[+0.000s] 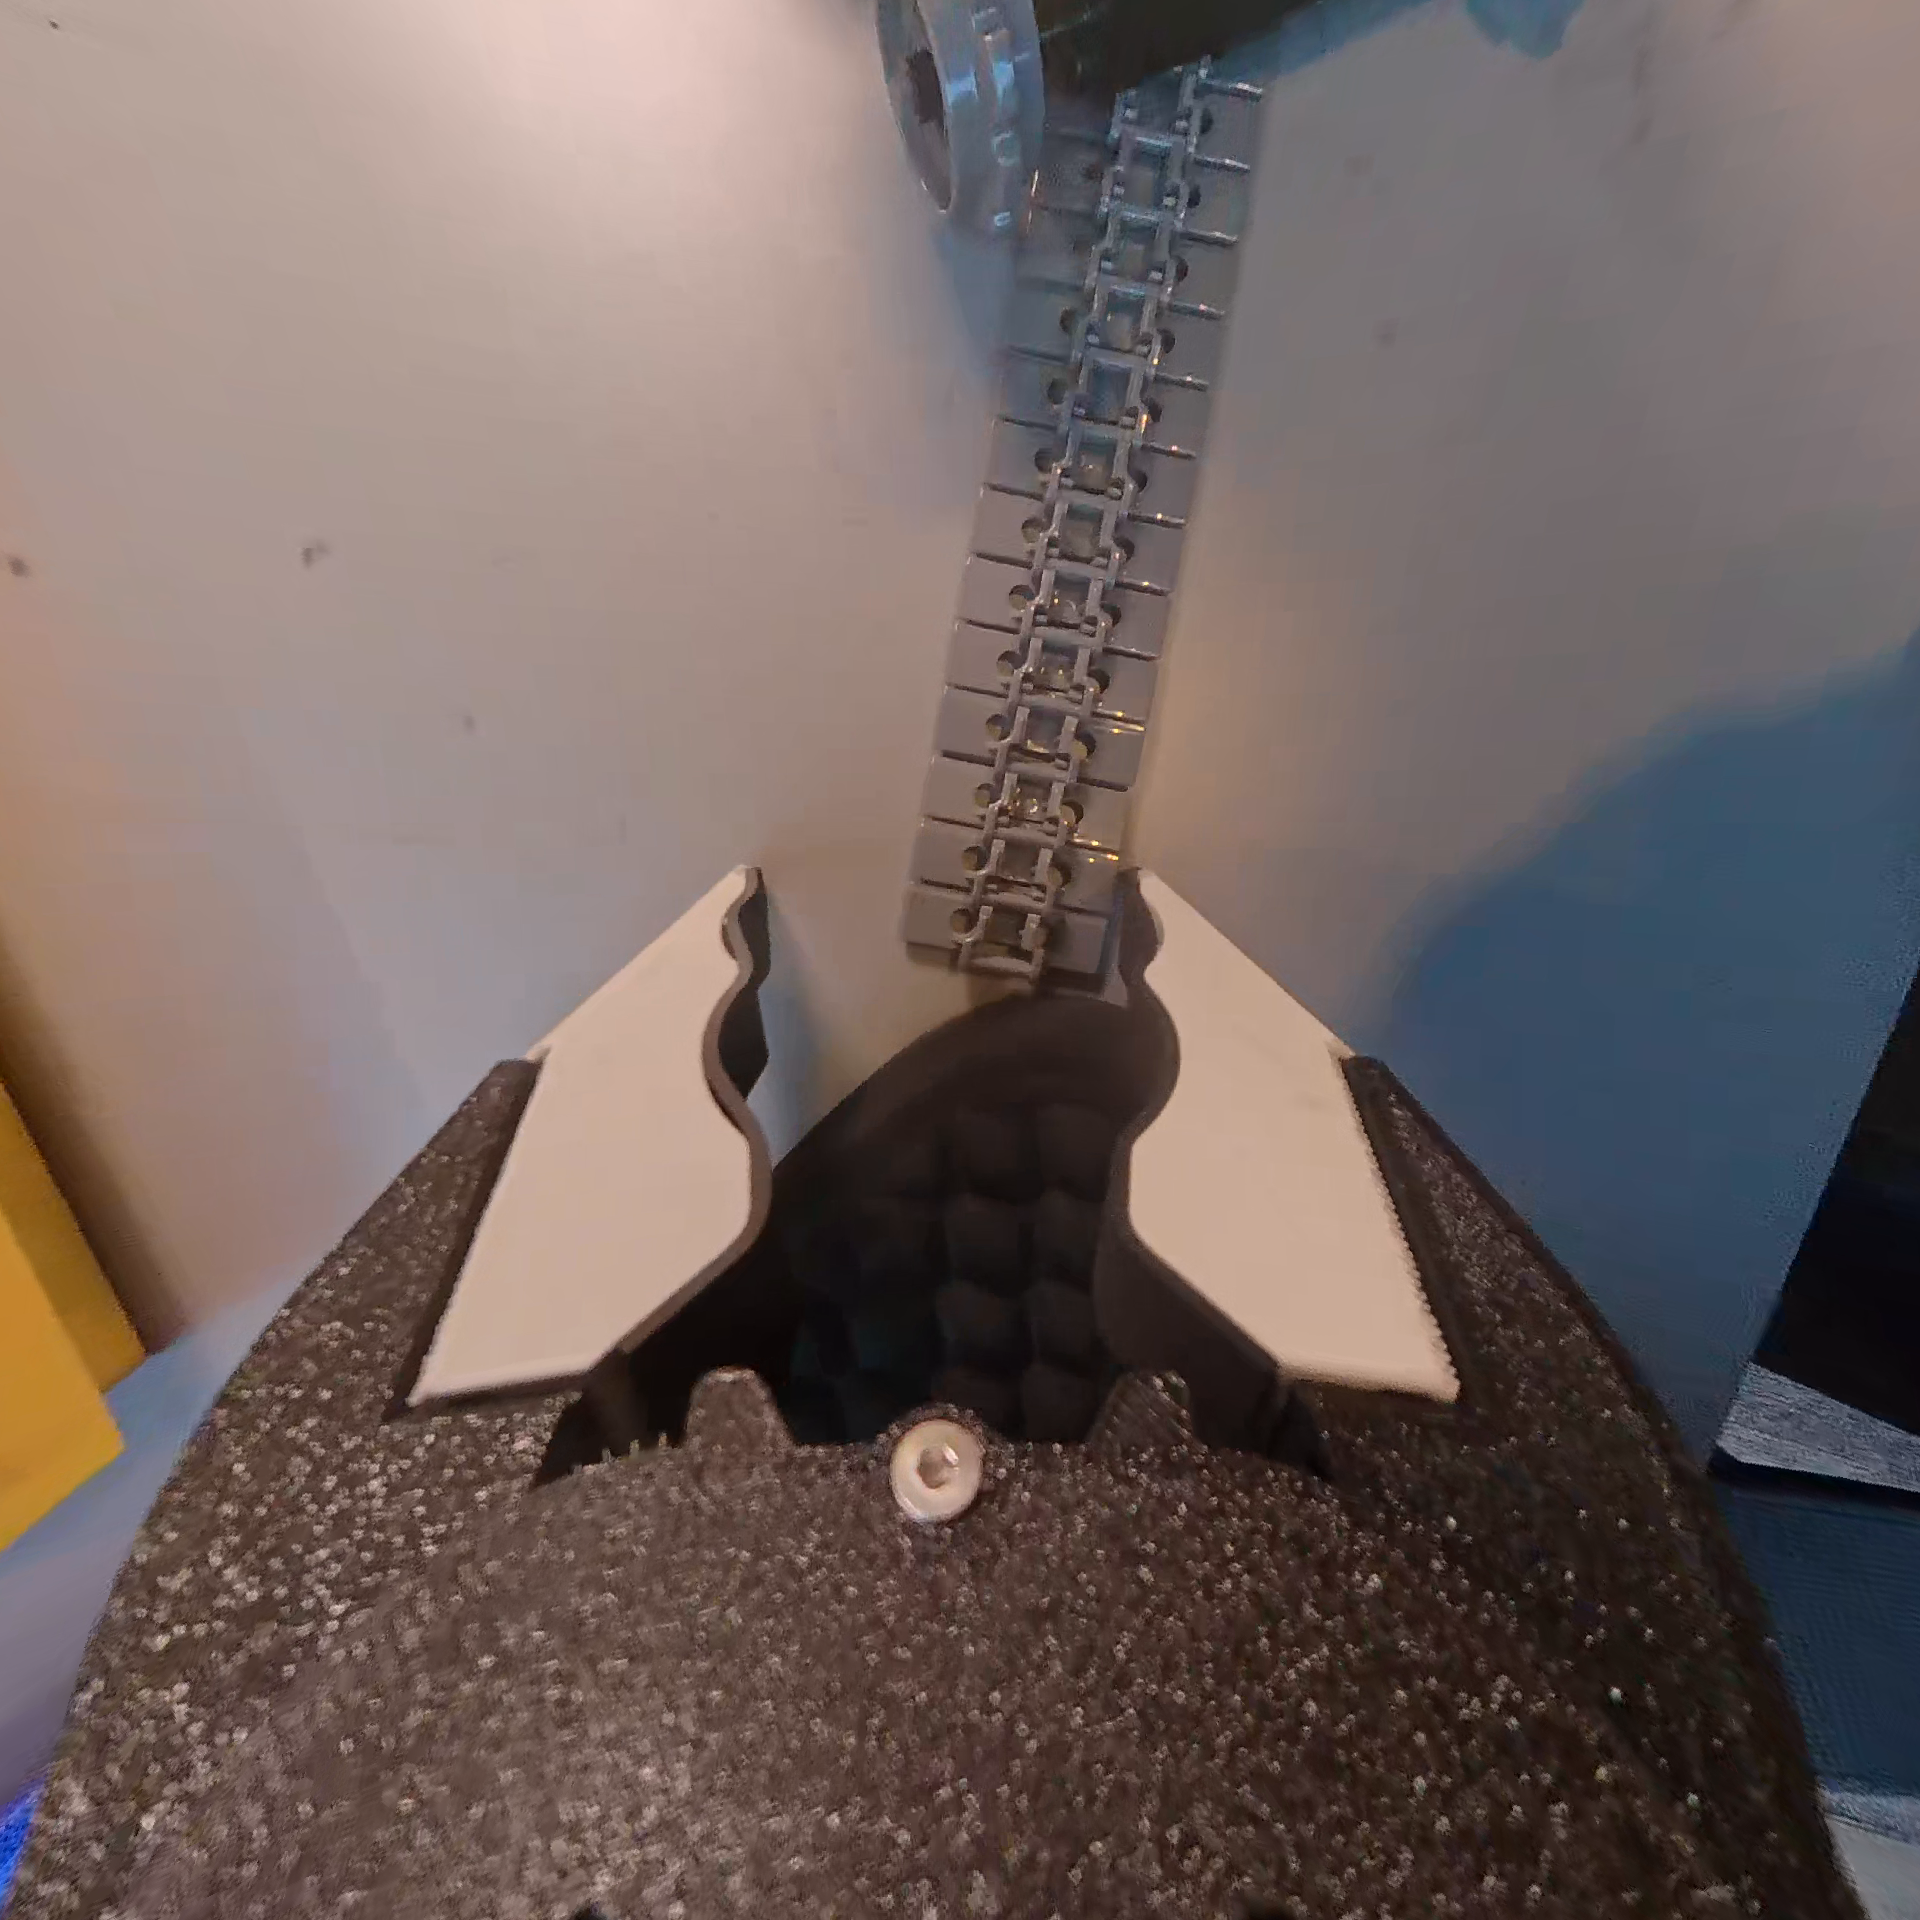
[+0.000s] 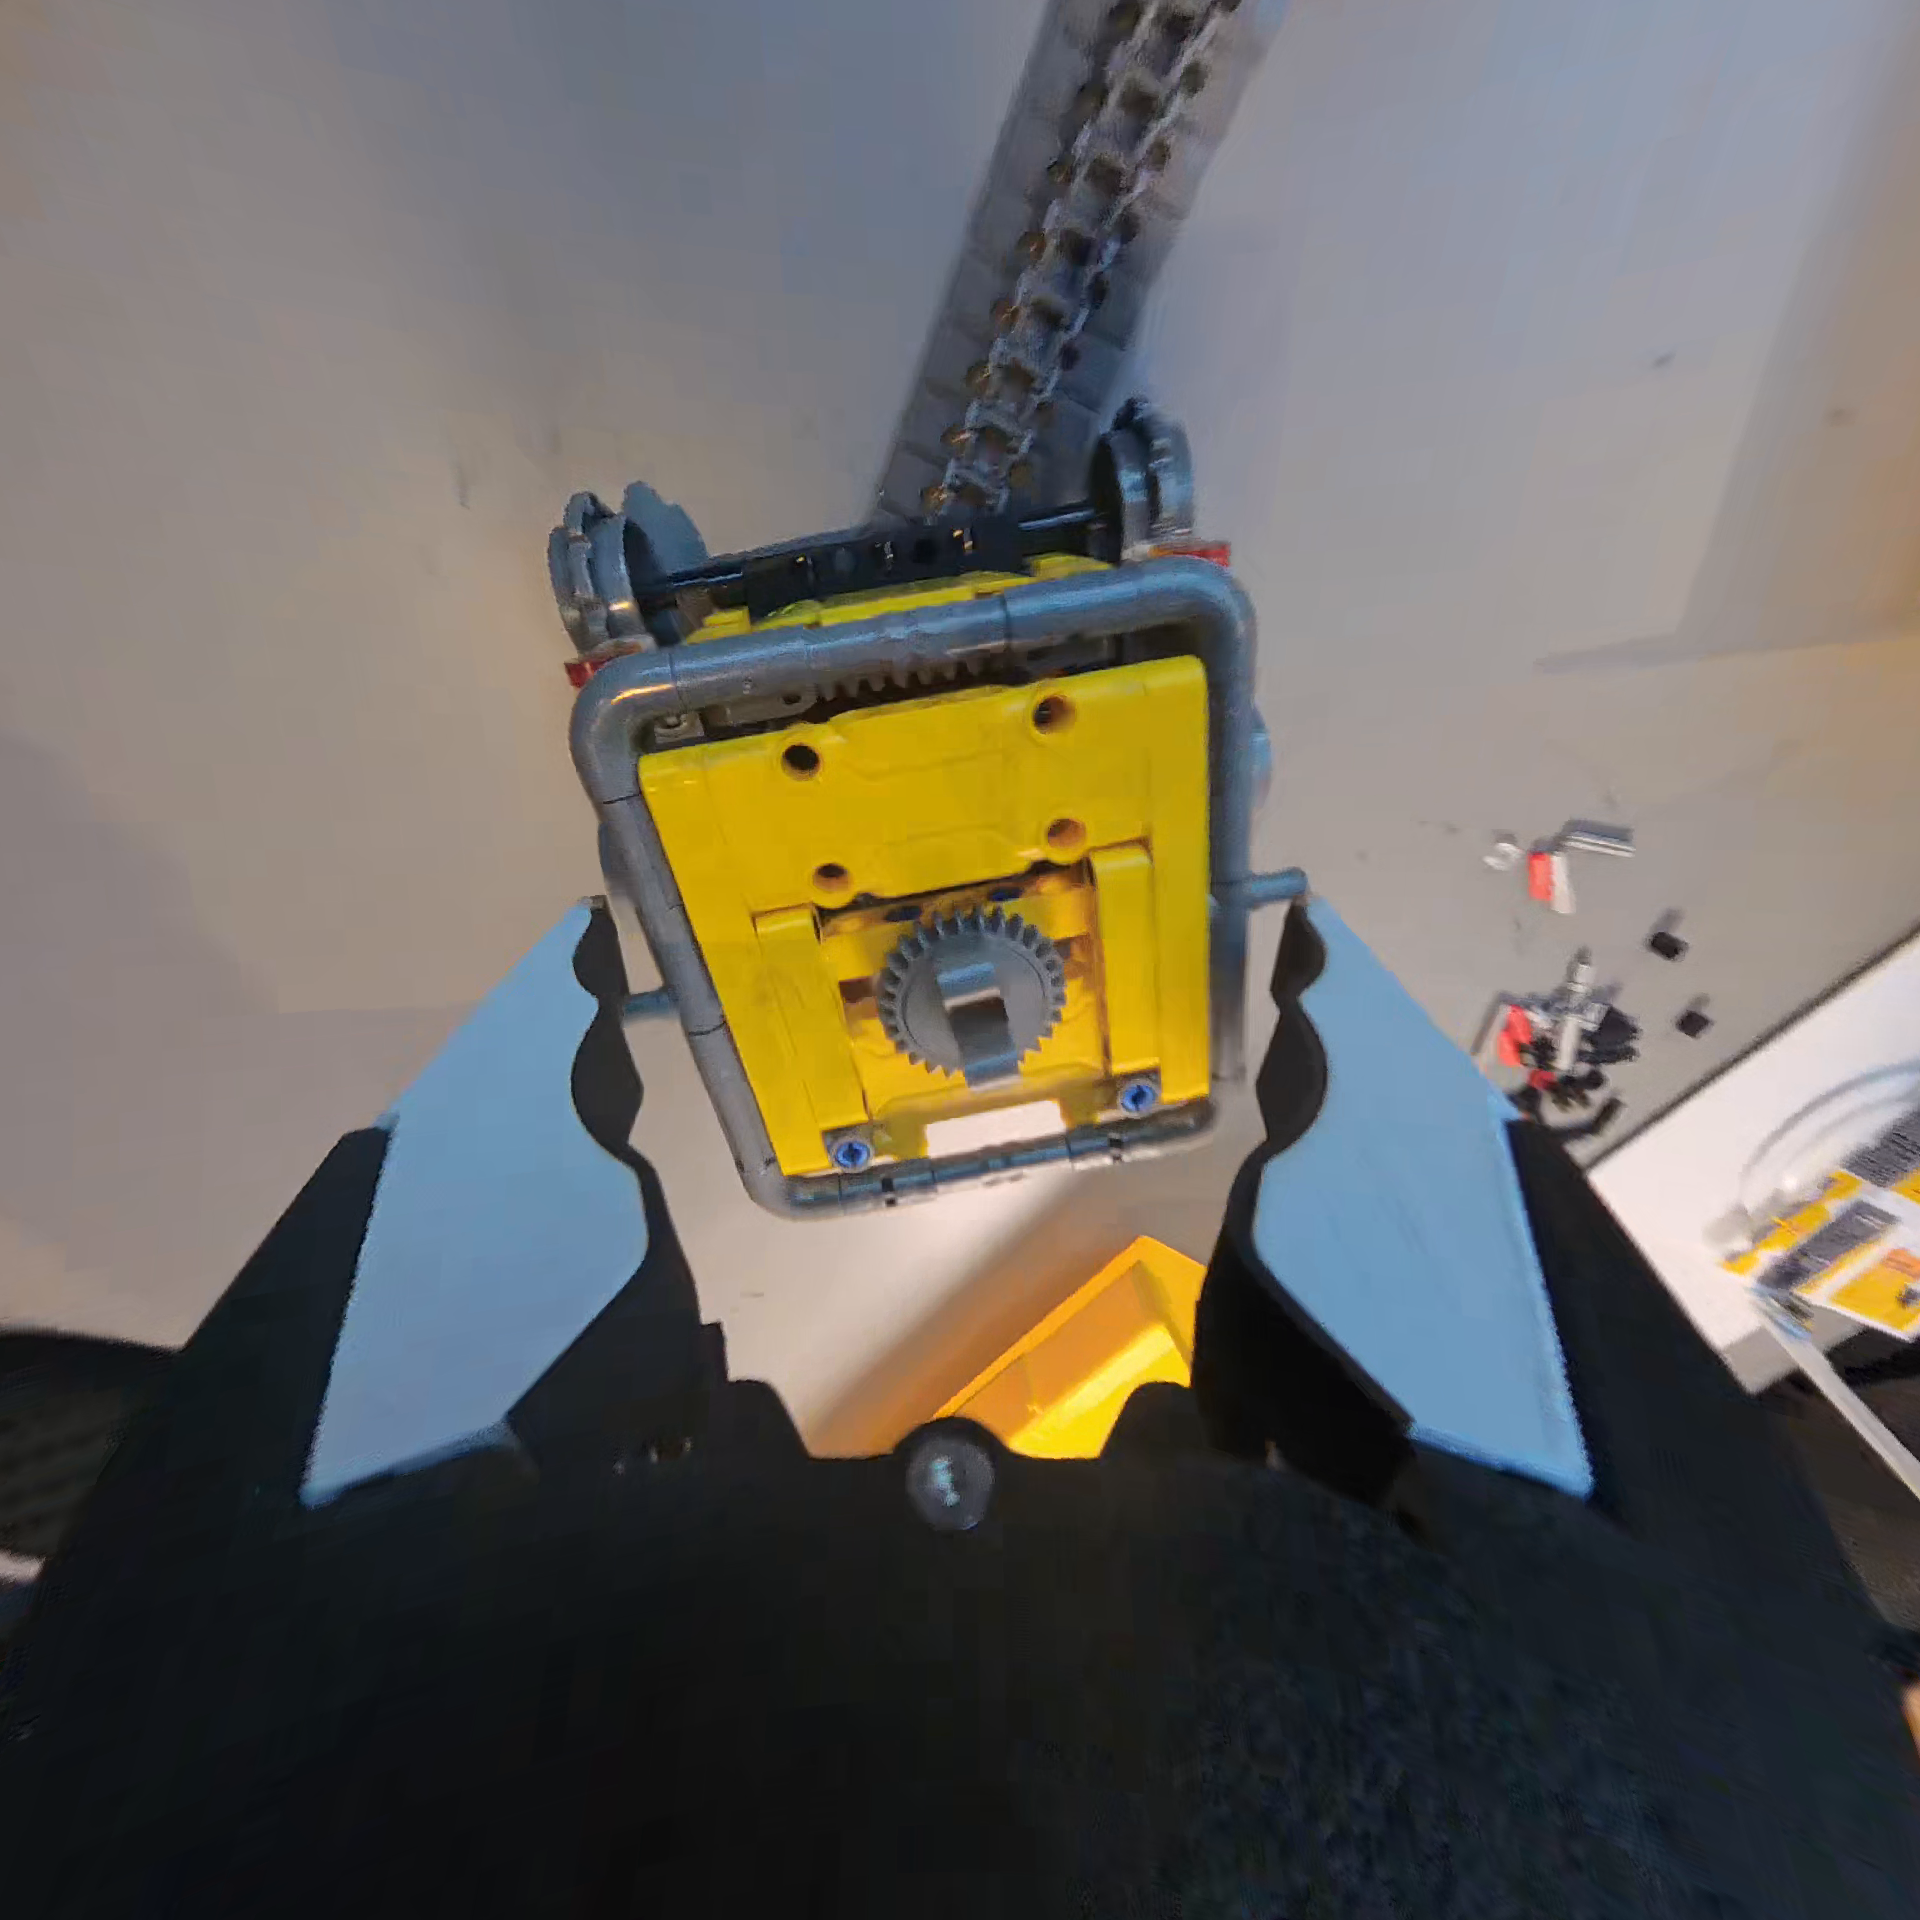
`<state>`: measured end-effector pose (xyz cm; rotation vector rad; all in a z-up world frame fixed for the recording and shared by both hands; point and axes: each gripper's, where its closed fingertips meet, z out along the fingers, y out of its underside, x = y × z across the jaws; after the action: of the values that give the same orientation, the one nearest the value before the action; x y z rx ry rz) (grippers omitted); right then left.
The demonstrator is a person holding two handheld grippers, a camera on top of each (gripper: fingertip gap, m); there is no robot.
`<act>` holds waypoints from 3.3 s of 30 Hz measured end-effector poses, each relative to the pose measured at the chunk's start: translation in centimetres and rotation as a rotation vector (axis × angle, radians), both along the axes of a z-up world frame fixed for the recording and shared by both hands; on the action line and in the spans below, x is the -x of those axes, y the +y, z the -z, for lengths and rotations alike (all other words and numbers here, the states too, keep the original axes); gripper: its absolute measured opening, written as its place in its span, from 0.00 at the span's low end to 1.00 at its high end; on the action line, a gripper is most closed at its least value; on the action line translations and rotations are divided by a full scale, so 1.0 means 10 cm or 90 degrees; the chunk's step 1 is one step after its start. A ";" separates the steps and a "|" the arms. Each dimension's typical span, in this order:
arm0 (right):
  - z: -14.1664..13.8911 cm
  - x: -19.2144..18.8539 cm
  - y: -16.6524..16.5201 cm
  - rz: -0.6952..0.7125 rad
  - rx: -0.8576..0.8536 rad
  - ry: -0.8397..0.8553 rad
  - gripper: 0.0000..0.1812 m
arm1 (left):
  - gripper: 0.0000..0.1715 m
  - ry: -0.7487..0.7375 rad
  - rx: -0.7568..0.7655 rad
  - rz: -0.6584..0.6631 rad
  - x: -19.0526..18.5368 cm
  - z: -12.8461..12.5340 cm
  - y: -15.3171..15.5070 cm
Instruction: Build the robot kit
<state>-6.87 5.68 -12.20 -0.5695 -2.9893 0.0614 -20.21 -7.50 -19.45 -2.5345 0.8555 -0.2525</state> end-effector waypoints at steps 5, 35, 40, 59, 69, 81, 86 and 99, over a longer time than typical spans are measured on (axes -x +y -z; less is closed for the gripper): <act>0.06 -0.01 -0.03 0.053 0.032 -0.041 0.67 | 0.32 0.003 -0.018 0.005 0.01 0.00 0.00; -0.03 0.46 0.26 0.423 0.113 0.052 0.66 | 0.26 -0.030 0.003 0.043 0.13 -0.20 -0.06; -0.01 0.48 0.32 0.422 0.133 0.052 0.66 | 0.31 -0.017 0.055 0.041 0.14 -0.07 -0.16; 0.00 0.36 0.49 0.383 0.118 0.040 0.66 | 0.04 0.027 0.082 0.048 0.27 -0.02 -0.04; 0.02 0.35 0.51 0.371 0.127 0.023 0.66 | 0.38 -0.002 0.048 0.040 0.16 -0.05 -0.01; -0.49 0.33 0.44 0.384 0.244 0.180 0.63 | 0.21 0.041 0.020 0.077 0.07 0.00 0.03; -0.63 -0.04 0.53 0.438 0.306 0.273 0.62 | 0.21 0.035 -0.005 0.081 0.05 -0.05 0.00; -0.10 -0.51 -0.20 0.492 0.430 0.375 0.48 | 0.07 0.004 -0.179 0.165 -0.60 -0.94 0.53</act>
<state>-1.75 3.65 -11.17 -1.4152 -1.9661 0.9830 -14.23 -2.15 -10.06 -2.1656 1.1379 -0.1892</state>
